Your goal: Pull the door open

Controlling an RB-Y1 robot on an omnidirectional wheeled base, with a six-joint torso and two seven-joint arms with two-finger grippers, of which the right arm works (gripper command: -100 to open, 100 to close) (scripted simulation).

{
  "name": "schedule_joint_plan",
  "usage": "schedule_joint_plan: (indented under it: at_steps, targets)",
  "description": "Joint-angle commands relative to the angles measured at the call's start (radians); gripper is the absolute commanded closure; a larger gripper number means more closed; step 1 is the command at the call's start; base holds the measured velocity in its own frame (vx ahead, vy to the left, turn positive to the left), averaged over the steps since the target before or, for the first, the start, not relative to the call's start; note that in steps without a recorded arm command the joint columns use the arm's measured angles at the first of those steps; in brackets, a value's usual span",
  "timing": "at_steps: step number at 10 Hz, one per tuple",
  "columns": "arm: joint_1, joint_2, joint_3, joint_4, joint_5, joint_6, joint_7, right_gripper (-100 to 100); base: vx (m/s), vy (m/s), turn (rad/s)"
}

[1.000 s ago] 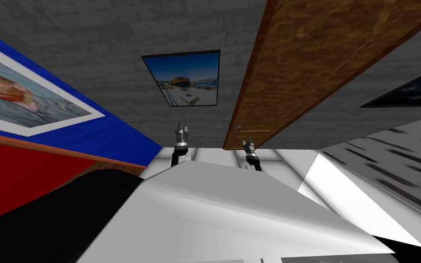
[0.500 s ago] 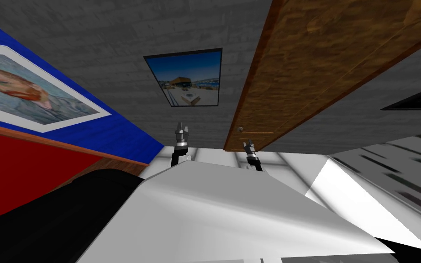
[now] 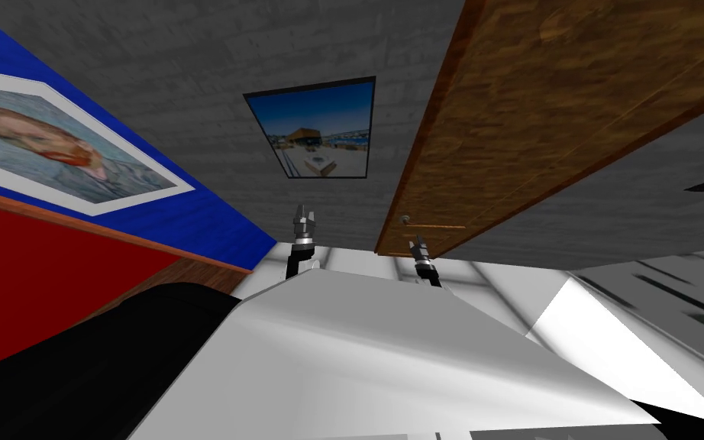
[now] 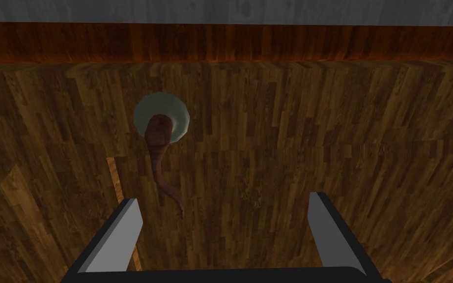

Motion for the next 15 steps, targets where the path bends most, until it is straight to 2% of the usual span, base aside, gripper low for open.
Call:
schedule_joint_plan:
  at_steps: [1,5,8,9,12,13,15]
  targets:
    - [-0.010,-0.007,-0.002,0.034,-0.002,-0.009,-0.003,-100,0.035,-0.037,0.049]
    - [-0.052,-0.049,-0.012,0.178,-0.013,-0.033,-0.021,-100,0.062,-0.057,0.122]
    - [-0.077,-0.073,-0.018,0.260,-0.020,-0.047,-0.031,-100,0.083,-0.060,0.093]
    - [-0.077,-0.073,-0.018,0.260,-0.020,-0.047,-0.031,-100,0.041,-0.038,0.033]
    - [-0.094,-0.090,-0.022,0.319,-0.025,-0.057,-0.039,-100,0.043,-0.039,0.060]
    - [-0.091,-0.087,-0.021,0.307,-0.024,-0.055,-0.038,-100,0.029,-0.027,0.019]
    - [-0.099,-0.088,-0.033,0.329,-0.029,-0.062,-0.035,-100,0.144,-0.040,0.084]
